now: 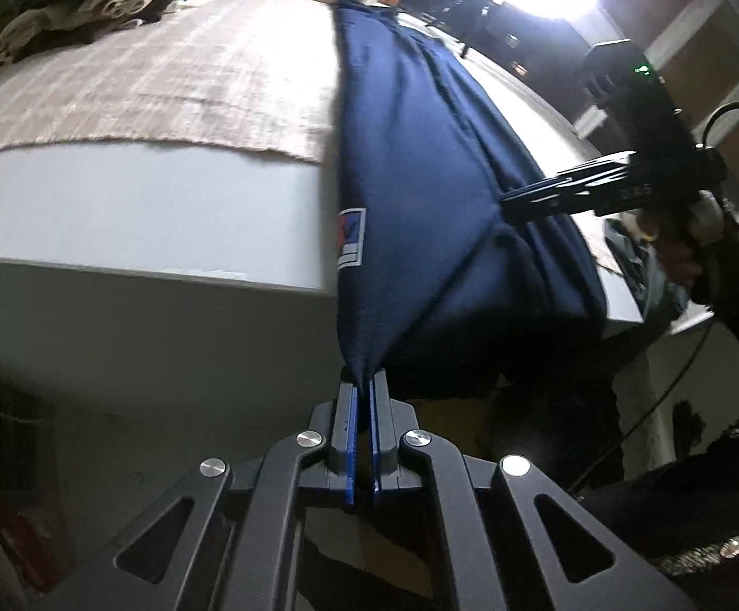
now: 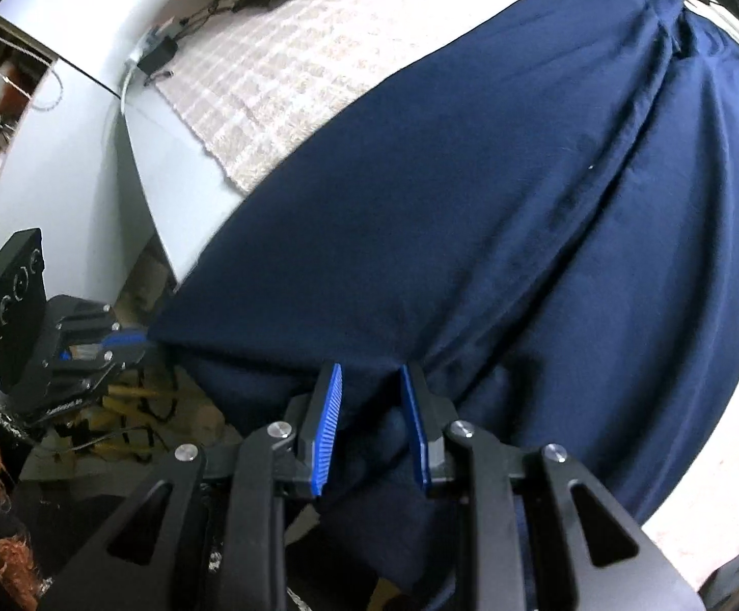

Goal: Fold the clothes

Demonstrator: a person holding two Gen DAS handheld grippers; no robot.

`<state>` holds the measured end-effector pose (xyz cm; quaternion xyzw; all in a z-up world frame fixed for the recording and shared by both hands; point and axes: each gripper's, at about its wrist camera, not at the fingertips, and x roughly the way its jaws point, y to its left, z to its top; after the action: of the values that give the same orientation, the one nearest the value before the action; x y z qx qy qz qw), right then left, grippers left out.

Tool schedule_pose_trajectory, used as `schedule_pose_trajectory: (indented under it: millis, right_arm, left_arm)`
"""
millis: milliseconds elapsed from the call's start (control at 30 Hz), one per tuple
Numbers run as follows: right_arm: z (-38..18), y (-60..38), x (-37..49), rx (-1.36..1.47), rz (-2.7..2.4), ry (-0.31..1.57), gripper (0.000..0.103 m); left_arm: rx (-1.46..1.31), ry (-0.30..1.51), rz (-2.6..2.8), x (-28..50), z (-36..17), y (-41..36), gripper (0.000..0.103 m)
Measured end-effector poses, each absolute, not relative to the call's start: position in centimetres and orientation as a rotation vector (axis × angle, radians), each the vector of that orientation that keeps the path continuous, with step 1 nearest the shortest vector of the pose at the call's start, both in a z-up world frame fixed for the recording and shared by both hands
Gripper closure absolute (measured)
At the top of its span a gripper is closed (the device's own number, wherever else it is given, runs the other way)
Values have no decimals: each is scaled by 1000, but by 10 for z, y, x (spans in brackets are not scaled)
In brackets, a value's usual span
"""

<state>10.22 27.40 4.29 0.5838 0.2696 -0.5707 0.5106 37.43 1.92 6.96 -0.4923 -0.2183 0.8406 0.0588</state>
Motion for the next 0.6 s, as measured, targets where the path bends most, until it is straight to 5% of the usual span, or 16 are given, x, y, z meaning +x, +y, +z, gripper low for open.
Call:
schedule_pose_trajectory:
  millis: [300, 600]
  right_arm:
    - [80, 370, 80, 1496, -1557, 361, 79]
    - [55, 483, 131, 1663, -1706, 114, 79]
  left_arm:
    - [-1634, -709, 2527, 382, 73, 7, 94]
    - [-1384, -394, 2320, 312, 125, 108, 91]
